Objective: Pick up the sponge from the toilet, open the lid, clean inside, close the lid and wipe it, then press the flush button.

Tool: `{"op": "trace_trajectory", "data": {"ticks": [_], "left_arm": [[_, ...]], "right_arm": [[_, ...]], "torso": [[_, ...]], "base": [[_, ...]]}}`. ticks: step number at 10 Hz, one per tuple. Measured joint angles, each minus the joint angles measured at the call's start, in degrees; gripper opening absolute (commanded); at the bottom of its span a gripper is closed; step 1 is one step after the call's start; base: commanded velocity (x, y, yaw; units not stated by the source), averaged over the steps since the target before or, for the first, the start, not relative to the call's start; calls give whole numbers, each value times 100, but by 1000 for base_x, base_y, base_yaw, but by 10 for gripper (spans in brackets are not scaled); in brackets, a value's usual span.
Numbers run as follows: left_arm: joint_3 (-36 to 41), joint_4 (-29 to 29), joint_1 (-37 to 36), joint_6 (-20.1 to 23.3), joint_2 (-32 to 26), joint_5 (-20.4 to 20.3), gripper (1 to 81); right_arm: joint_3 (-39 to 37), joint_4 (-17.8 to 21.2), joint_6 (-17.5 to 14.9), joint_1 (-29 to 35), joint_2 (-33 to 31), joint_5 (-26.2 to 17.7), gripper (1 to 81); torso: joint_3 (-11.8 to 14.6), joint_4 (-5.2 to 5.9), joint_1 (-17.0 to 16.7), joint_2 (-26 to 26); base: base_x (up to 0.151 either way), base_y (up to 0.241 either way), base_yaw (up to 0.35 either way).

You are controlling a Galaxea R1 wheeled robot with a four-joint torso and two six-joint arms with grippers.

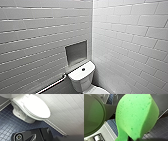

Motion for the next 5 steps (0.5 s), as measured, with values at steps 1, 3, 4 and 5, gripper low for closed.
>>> {"op": "trace_trajectory", "data": {"ticks": [1,3,4,5], "left_arm": [[59,-118,-276,-4,15,144,811],[50,-460,-986,-20,20,510,811],[-55,-634,-1334,-22,76,713,811],[-189,-794,-1621,-23,157,918,811]], "right_arm": [[135,-2,0,0,-108,41,10],[451,-5,0,-2,-279,315,10],[628,-22,0,-18,-361,458,10],[813,-55,0,-62,-463,627,10]], "torso": [[0,0,0,0],[-68,0,0,0],[-175,0,0,0],[-315,0,2,2]], "base": [[0,0,0],[0,0,0],[0,0,0],[0,0,0]]}}
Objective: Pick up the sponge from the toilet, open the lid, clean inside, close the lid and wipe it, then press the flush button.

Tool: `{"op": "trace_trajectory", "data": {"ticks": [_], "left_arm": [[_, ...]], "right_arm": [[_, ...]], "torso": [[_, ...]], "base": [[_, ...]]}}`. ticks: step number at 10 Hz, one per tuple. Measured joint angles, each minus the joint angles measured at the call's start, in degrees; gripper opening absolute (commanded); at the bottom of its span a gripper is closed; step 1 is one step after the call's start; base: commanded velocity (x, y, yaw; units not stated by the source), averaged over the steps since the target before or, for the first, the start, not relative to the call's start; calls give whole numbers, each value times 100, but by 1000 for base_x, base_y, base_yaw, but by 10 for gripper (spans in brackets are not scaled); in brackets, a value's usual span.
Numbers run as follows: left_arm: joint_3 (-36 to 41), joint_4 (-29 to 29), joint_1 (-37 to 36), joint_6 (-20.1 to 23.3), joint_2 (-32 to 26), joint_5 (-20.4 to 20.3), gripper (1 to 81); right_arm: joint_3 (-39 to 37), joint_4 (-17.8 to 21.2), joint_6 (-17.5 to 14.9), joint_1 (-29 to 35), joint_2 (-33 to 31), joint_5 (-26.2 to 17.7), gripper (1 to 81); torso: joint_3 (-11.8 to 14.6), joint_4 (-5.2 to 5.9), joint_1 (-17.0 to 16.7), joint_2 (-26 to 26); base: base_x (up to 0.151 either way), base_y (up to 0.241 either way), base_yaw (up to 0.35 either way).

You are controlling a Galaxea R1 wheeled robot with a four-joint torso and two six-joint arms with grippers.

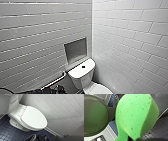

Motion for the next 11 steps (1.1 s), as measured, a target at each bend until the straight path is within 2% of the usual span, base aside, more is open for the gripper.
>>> {"op": "trace_trajectory", "data": {"ticks": [2,6,8,11], "left_arm": [[-345,-304,-516,-2,188,328,811],[-1291,-881,-1521,-21,863,669,811],[-1888,-1014,-1786,-22,1291,879,811],[-2675,-1196,-2341,-22,2010,1150,811]], "right_arm": [[184,-82,-1,-17,-149,182,10],[215,-140,0,16,-151,280,10],[217,-146,-1,40,-162,328,10],[217,-151,-1,46,-163,328,10]], "torso": [[-311,0,2,4],[-943,0,7,11],[-1043,0,11,15],[-1047,0,15,19]], "base": [[0,0,0],[0,0,0],[0,0,0],[0,0,0]]}}
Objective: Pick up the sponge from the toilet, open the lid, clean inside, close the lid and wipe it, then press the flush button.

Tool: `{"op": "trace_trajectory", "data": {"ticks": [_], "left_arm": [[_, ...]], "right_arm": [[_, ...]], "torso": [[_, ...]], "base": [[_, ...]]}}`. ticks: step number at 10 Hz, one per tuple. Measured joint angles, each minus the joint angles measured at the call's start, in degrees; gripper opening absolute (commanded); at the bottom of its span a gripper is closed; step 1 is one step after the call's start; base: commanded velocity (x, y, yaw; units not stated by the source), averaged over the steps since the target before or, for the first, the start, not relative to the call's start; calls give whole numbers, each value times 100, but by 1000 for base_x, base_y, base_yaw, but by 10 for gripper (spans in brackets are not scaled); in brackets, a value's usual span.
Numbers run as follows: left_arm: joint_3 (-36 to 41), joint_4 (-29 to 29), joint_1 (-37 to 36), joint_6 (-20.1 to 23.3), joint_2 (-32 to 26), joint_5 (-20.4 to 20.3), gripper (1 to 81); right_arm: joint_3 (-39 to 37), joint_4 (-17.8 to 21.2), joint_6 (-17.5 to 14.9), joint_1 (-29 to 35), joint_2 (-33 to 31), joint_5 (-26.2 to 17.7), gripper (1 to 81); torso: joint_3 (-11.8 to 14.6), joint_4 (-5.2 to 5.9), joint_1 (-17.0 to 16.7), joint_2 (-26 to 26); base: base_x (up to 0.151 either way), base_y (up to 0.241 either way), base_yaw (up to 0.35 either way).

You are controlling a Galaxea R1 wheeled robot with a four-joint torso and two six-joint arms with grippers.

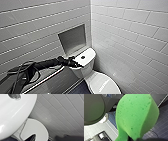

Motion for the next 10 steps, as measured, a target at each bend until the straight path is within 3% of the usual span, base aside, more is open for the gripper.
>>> {"op": "trace_trajectory", "data": {"ticks": [3,6,10], "left_arm": [[-735,-89,-327,-2,391,165,811],[-1613,-91,-468,-5,1025,308,811],[-2389,-96,-1206,-2,1549,416,811]], "right_arm": [[2,-5,0,0,0,2,10],[15,-24,1,5,-5,24,10],[17,-39,1,16,-5,38,10]], "torso": [[-30,0,2,2],[-225,0,5,7],[-238,0,5,9]], "base": [[0,0,0],[0,0,0],[0,0,0]]}}
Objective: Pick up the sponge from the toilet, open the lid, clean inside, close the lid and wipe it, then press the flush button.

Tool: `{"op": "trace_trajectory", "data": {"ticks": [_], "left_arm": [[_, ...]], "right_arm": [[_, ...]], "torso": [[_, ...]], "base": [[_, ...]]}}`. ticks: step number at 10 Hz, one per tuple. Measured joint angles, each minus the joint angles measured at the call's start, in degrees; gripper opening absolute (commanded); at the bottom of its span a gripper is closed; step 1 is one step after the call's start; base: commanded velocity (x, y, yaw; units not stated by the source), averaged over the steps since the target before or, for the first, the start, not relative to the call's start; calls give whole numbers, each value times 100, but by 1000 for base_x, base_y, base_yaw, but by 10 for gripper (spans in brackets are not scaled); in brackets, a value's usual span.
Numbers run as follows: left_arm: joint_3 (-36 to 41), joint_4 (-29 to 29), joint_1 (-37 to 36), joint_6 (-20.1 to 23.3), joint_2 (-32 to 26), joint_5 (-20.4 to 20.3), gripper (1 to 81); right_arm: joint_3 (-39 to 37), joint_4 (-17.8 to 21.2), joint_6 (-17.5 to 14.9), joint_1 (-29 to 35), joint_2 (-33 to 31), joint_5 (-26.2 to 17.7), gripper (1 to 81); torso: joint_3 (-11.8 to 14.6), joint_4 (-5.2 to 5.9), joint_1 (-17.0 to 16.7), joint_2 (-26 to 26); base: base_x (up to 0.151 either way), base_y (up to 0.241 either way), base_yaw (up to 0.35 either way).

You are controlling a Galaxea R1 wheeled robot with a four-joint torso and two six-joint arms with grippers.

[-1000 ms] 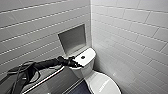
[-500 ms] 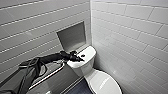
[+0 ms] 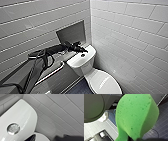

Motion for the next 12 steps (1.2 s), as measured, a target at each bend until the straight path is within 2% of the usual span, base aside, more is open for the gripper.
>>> {"op": "trace_trajectory", "data": {"ticks": [3,7,8,12], "left_arm": [[-332,149,93,2,236,22,811],[-1029,822,76,0,590,-5,811],[-1200,1022,73,-5,713,-22,10],[-1425,1312,45,-20,1000,-267,10]], "right_arm": [[0,0,0,0,2,4,10],[0,-2,-1,-2,5,17,10],[0,-2,-1,-2,5,45,10],[0,0,-1,-5,5,50,10]], "torso": [[0,0,0,2],[0,0,0,2],[0,0,0,2],[0,0,0,2]], "base": [[0,0,0],[0,0,0],[0,0,0],[0,0,0]]}}
